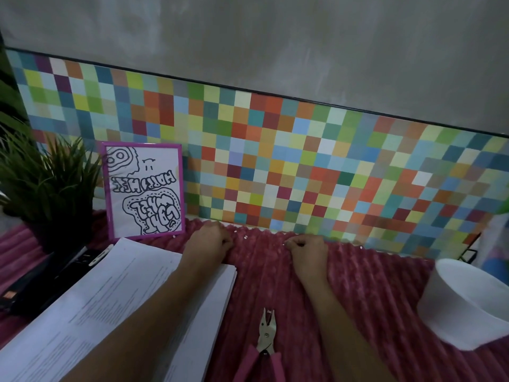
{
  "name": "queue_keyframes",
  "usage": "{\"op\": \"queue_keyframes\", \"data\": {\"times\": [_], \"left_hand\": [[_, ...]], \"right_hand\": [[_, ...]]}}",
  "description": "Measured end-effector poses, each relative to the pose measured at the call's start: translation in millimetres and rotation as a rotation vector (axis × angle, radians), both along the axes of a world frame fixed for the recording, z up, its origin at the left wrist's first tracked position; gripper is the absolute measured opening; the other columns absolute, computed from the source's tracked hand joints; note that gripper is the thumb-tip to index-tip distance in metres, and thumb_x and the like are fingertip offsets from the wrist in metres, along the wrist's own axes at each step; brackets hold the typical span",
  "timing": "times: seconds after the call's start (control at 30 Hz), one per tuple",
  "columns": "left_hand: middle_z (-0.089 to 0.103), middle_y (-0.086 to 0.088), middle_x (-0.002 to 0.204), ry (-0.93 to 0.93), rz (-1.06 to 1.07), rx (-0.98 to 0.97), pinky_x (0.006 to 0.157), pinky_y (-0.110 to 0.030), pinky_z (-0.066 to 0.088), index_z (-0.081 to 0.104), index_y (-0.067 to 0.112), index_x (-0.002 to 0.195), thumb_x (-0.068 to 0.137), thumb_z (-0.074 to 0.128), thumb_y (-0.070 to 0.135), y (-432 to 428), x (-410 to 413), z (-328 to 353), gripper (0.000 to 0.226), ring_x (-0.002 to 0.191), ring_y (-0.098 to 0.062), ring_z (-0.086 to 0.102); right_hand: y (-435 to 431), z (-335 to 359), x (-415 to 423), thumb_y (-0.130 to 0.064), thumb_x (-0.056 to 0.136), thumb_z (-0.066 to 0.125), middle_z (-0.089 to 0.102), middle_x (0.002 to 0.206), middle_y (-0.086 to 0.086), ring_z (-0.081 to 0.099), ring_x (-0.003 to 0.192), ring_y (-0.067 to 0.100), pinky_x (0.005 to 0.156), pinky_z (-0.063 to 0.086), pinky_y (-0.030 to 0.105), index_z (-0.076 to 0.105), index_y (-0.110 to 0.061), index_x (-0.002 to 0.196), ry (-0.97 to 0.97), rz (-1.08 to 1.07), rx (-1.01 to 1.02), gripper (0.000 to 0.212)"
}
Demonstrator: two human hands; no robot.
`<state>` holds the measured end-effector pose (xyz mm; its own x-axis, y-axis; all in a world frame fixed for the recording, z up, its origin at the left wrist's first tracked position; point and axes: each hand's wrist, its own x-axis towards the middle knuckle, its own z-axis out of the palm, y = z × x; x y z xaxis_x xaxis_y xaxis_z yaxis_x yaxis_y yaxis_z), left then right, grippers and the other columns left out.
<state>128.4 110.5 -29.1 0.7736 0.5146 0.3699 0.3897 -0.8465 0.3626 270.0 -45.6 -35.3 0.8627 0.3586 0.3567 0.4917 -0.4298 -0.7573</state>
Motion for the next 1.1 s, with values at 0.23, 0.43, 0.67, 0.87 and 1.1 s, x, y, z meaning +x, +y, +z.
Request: {"op": "queue_keyframes", "data": {"times": [0.23, 0.43, 0.67, 0.87, 1.1], "left_hand": [[0.049, -0.004, 0.071, -0.018, -0.004, -0.057, 0.059, -0.026, 0.032, 0.048, 0.009, 0.060, 0.092, 0.049, 0.014, -3, -1, 1, 0.033, 0.061, -0.018, 0.047], [0.051, -0.006, 0.057, -0.274, 0.111, -0.304, 0.049, -0.027, 0.028, 0.054, 0.003, 0.063, 0.095, 0.053, 0.021, 4, -7, -2, 0.037, 0.051, -0.012, 0.043], [0.046, -0.002, 0.056, -0.264, 0.137, -0.332, 0.048, -0.024, 0.027, 0.051, 0.007, 0.063, 0.095, 0.053, 0.018, 1, -7, 3, 0.034, 0.051, -0.010, 0.042], [0.055, -0.007, 0.063, -0.264, 0.019, -0.250, 0.057, -0.028, 0.033, 0.051, 0.009, 0.060, 0.092, 0.056, 0.016, -18, -2, 40, 0.032, 0.060, -0.018, 0.052], [0.046, -0.005, 0.058, -0.210, -0.374, -0.195, 0.058, -0.030, 0.036, 0.048, 0.006, 0.056, 0.090, 0.059, 0.017, -123, 58, 94, 0.037, 0.053, -0.015, 0.045]], "right_hand": [[9, -5, -2, -0.008, 0.087, 0.066, 0.069, 0.068, 0.001, 0.057, 0.055, 0.008, 0.053, 0.040, 0.018, 0.072, -0.011, 0.064, -0.083, -0.035, -0.177, 0.024], [14, -9, 0, -0.008, 0.095, 0.047, 0.062, 0.067, 0.004, 0.059, 0.055, 0.017, 0.048, 0.039, 0.023, 0.064, -0.010, 0.072, -0.115, -0.106, -0.276, 0.029], [-10, 22, 16, -0.012, 0.096, 0.051, 0.062, 0.081, 0.008, 0.057, 0.078, 0.024, 0.068, 0.036, 0.025, 0.066, -0.004, 0.084, 0.066, -0.090, 0.100, 0.020], [-103, 118, 52, -0.013, 0.090, 0.064, 0.049, 0.057, 0.008, 0.043, 0.055, 0.021, 0.060, 0.038, 0.032, 0.065, 0.008, 0.077, 0.009, -0.018, 0.155, 0.024], [-227, 154, 58, -0.004, 0.083, 0.072, 0.054, 0.061, 0.012, 0.043, 0.052, 0.024, 0.050, 0.037, 0.028, 0.066, 0.003, 0.068, 0.062, -0.159, -0.169, 0.018]]}}
